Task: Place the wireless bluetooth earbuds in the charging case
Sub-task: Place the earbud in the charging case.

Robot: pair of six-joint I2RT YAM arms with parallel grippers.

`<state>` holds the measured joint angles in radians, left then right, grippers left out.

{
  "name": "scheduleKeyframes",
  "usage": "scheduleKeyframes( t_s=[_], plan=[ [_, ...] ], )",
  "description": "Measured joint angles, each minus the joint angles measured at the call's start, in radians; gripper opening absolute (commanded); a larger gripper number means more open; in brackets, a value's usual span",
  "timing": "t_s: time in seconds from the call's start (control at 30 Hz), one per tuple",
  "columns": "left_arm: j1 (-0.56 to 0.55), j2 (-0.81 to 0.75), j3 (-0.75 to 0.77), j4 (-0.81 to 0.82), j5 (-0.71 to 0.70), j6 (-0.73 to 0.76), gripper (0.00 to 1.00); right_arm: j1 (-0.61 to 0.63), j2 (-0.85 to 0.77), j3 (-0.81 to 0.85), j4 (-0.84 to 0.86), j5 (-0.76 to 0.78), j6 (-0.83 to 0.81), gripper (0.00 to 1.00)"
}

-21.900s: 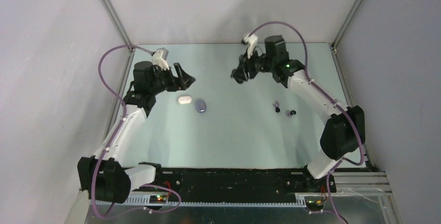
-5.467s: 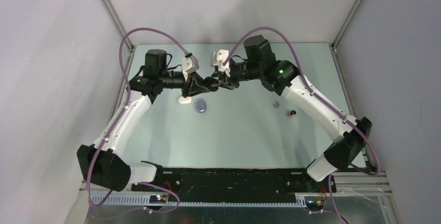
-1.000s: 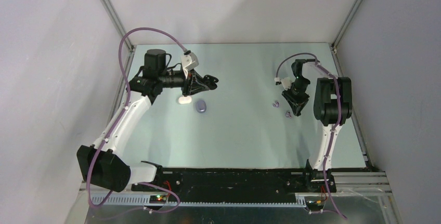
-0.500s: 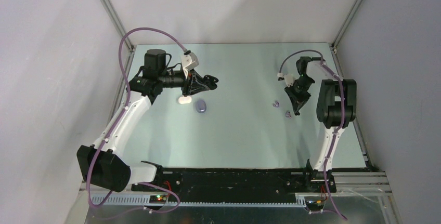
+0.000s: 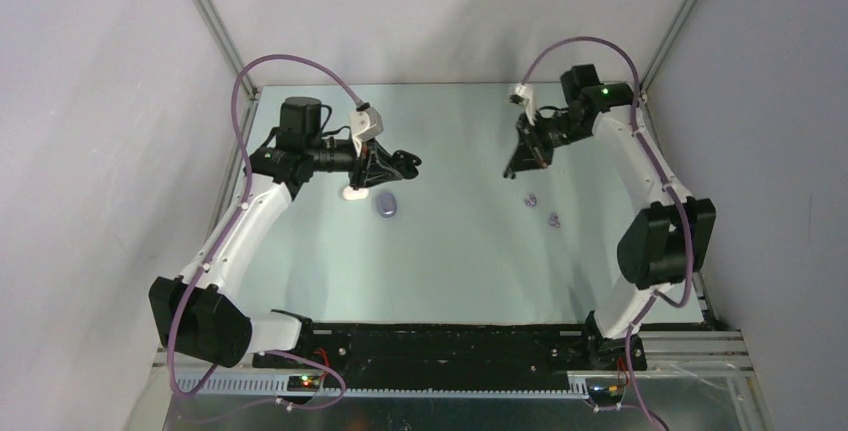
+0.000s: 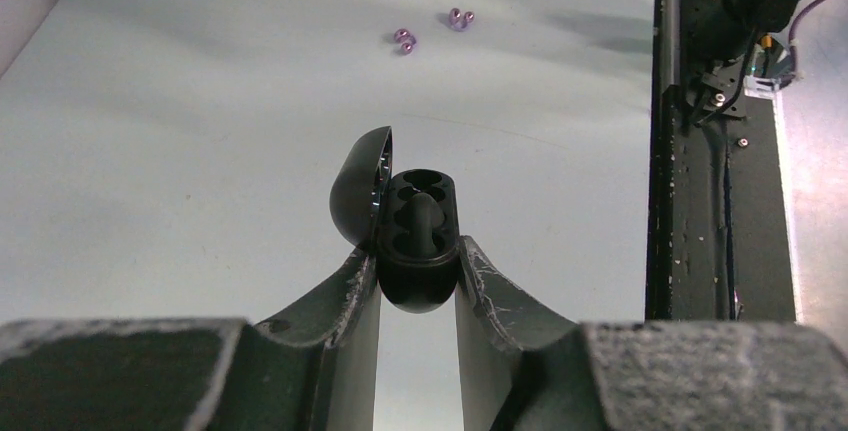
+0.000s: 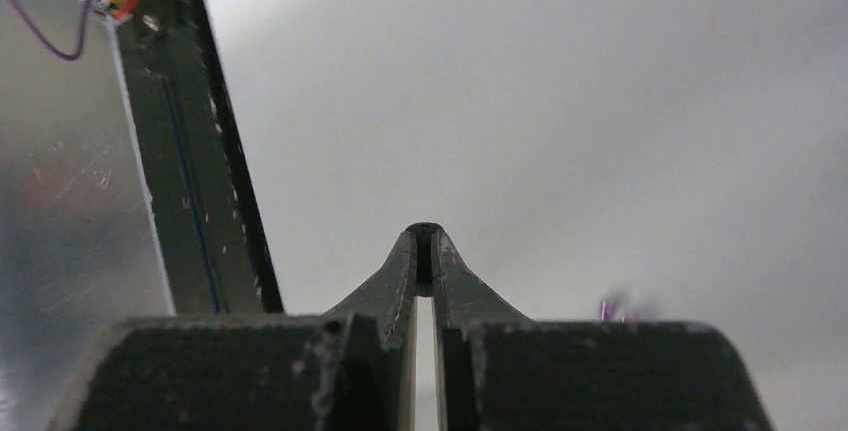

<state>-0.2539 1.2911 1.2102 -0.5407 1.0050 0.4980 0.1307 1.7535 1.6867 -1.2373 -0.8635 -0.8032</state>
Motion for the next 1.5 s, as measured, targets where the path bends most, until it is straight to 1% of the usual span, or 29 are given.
scheduleKeyframes(
  t_s=[0.07, 0.17, 0.27, 0.33, 0.4, 0.5, 0.57, 0.7, 0.8, 1.23, 1.5],
  plan=[
    [0.0, 0.005, 0.006, -0.001, 0.022, 0.008, 0.0, 0.076, -0.054, 0.01, 0.078, -0.072, 0.004, 0.0],
    [0.001, 0.015, 0.022, 0.0, 0.053, 0.019, 0.0, 0.188, -0.135, 0.006, 0.255, -0.153, 0.048, 0.0],
    [0.001, 0.019, 0.036, 0.003, 0.08, 0.026, 0.0, 0.273, -0.212, -0.038, 0.523, -0.213, 0.147, 0.0],
    [0.001, 0.019, 0.045, 0.005, 0.093, 0.026, 0.0, 0.3, -0.242, -0.069, 0.705, -0.24, 0.22, 0.0],
    [0.001, 0.019, 0.051, 0.008, 0.103, 0.026, 0.0, 0.335, -0.244, -0.078, 0.829, -0.253, 0.276, 0.0],
    [0.002, 0.018, 0.054, 0.019, 0.113, 0.016, 0.0, 0.365, -0.226, -0.082, 0.965, -0.264, 0.354, 0.0],
    [0.006, 0.018, 0.054, 0.04, 0.126, -0.007, 0.0, 0.38, -0.215, -0.086, 1.023, -0.269, 0.396, 0.0],
    [0.014, 0.013, 0.054, 0.108, 0.153, -0.081, 0.0, 0.403, -0.205, -0.102, 1.086, -0.271, 0.453, 0.0],
    [0.015, 0.003, 0.054, 0.145, 0.162, -0.116, 0.0, 0.413, -0.202, -0.105, 1.103, -0.271, 0.472, 0.0],
    [0.015, -0.005, 0.054, 0.185, 0.185, -0.143, 0.0, 0.42, -0.19, -0.133, 1.106, -0.269, 0.449, 0.0],
    [0.023, -0.005, 0.054, 0.221, 0.206, -0.187, 0.0, 0.42, -0.19, -0.155, 1.125, -0.259, 0.453, 0.0]
  ],
)
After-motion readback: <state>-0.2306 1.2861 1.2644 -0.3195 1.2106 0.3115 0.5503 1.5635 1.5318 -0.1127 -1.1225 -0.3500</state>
